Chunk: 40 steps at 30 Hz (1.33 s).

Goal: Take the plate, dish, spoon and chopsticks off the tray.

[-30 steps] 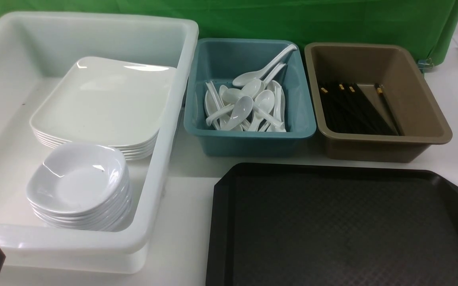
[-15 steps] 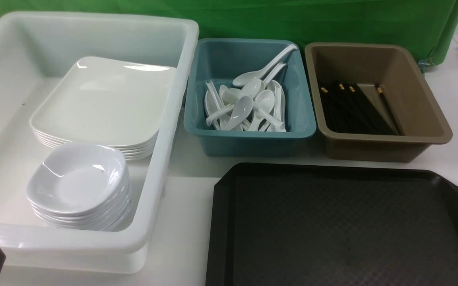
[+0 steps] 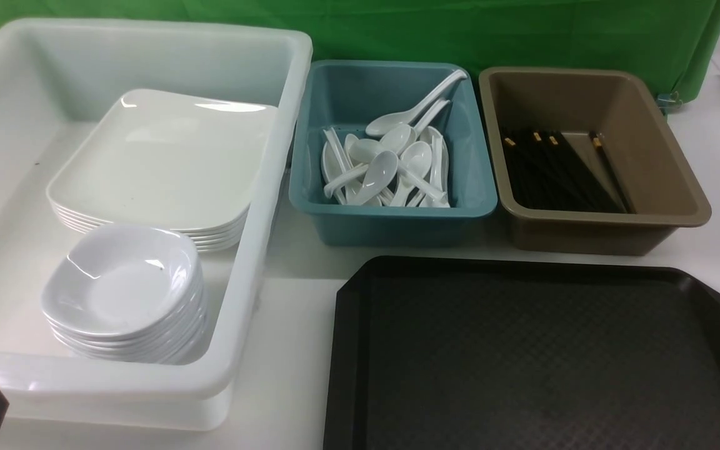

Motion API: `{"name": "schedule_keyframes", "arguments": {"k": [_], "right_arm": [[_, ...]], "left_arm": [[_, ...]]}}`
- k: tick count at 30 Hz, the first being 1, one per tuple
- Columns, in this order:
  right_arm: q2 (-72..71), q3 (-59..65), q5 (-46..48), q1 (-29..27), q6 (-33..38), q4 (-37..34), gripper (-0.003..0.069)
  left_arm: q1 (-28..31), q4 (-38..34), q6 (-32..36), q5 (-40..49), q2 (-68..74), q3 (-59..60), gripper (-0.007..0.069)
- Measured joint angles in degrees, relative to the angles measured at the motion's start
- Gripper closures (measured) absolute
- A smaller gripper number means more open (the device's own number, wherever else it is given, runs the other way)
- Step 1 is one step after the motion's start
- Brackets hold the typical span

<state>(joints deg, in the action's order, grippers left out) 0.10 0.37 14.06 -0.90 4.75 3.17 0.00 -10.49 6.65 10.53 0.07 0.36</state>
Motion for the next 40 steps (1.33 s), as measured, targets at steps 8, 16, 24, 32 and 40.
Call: {"name": "schedule_keyframes", "arguments": {"k": [8,16,24,32,40], "right_arm": [[0.0,0.0,0.0,0.0,-0.4,0.0,0.0439],[0.0,0.0,0.0,0.0,-0.6,0.0,0.0424],[0.0,0.0,0.0,0.0,-0.7,0.0,0.0421],[0.0,0.0,0.0,0.0,-0.7,0.0,0.0421],[0.0,0.0,0.0,0.0,-0.7,0.0,0.0421]], "left_arm": [[0.0,0.0,0.0,0.0,0.0,0.0,0.0608],[0.0,0.0,0.4,0.0,0.0,0.0,0.0608],[0.0,0.0,0.4,0.0,0.0,0.0,0.0608],[0.0,0.0,0.4,0.0,0.0,0.0,0.0608],[0.0,0.0,0.4,0.0,0.0,0.0,0.0608]]}}
